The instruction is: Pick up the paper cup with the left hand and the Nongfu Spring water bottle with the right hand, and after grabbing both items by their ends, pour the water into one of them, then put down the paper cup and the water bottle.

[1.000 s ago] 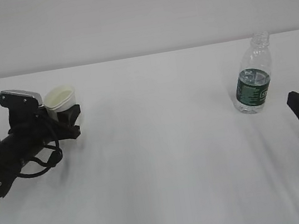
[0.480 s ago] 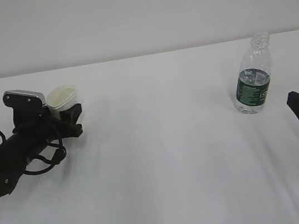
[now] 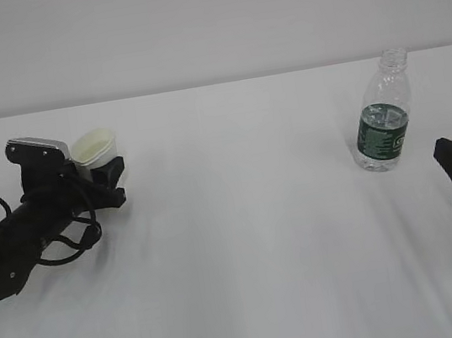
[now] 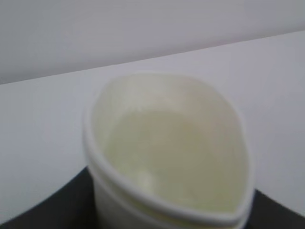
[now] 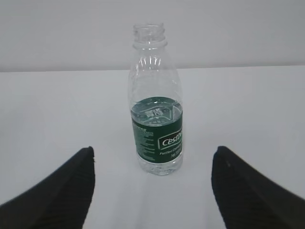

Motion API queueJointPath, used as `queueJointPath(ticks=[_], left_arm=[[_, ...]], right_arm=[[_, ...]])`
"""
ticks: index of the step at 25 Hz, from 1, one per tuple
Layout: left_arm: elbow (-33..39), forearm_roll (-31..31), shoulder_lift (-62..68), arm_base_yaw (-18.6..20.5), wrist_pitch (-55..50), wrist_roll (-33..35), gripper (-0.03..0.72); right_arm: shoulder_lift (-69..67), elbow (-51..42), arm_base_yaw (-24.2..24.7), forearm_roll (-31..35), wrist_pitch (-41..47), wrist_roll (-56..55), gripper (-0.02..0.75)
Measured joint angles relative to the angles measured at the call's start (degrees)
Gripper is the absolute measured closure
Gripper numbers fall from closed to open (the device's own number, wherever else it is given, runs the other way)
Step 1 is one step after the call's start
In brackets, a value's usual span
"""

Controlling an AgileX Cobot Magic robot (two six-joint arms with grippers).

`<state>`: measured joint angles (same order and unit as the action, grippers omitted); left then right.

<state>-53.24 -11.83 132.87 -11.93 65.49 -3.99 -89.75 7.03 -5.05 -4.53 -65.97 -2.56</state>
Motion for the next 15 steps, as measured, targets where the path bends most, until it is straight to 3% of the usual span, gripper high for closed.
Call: queueJointPath(ticks=[7,15], left_arm=[[-0.08,0.0,0.14,0.0,0.57,0.0,0.279],[-0.08,-1.75,0.46,0.0,0.31,0.0,0.106]], right_arm=[[0.0,0.0,0.0,0.0,0.0,-0.32,0.166],[0.0,0.0,0.0,0.0,0.0,-0.42,0.166]])
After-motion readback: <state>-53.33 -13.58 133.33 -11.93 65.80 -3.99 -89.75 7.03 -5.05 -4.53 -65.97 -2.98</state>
